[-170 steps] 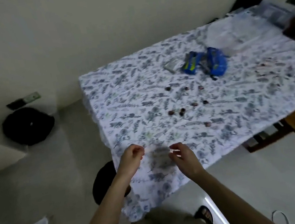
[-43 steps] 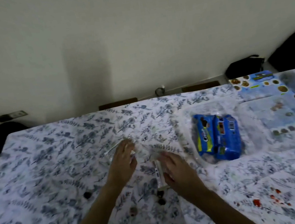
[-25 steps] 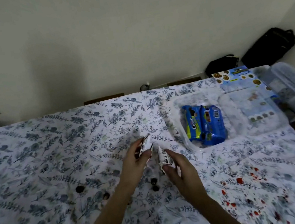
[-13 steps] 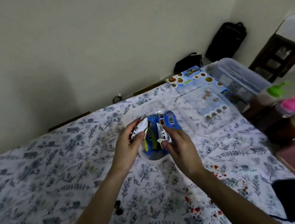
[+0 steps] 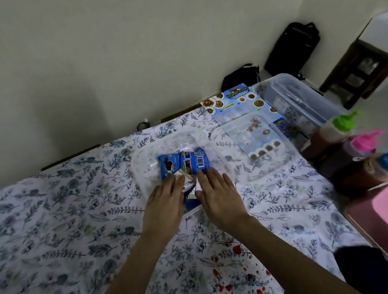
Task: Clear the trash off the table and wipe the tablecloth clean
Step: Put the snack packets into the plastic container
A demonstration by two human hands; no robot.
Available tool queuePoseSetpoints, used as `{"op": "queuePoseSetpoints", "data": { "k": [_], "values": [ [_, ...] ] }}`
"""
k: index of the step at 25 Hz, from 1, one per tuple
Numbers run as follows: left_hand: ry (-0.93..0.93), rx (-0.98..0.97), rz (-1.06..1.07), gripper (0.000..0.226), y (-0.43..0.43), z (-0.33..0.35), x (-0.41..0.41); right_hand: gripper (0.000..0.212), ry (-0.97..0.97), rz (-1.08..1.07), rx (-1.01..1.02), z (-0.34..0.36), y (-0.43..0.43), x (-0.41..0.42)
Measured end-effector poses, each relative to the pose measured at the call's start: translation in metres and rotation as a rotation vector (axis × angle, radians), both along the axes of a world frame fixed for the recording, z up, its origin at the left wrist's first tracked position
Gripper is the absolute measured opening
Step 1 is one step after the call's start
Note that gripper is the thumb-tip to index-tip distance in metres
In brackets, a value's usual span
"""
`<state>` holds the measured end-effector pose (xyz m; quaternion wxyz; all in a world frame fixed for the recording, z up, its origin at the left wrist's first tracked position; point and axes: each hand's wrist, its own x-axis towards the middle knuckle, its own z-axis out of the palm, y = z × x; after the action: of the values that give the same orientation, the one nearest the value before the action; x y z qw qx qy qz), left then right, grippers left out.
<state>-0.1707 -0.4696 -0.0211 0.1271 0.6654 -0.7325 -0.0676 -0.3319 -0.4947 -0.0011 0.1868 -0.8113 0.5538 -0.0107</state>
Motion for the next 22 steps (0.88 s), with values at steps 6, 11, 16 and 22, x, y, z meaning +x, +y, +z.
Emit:
{"op": "queuePoseSetpoints", "data": {
  "k": [6, 11, 16, 22],
  "values": [
    [-0.023, 0.186, -0.042, 0.053, -0.004, 0.0, 0.003, 0.059, 0.039, -0.036, 0.065, 0.0, -0.009, 0.011],
    [-0.021, 0.064, 0.018, 0.051, 0.011, 0.008, 0.006, 0.061, -0.133, 0.017, -0.212, -0.001, 0.012, -0.047],
    [0.208, 0.014, 0.25, 0.042, 0.032, 0.0, -0.004, 0.068, -0.055, -0.174, -0.07, -0.041, -0.004, -0.118],
    [0.201, -0.004, 0.229, 0.05, 0.034, -0.011, 0.001, 0.085, 0.147, -0.121, -0.053, -0.06, -0.048, -0.117]
  ]
}}
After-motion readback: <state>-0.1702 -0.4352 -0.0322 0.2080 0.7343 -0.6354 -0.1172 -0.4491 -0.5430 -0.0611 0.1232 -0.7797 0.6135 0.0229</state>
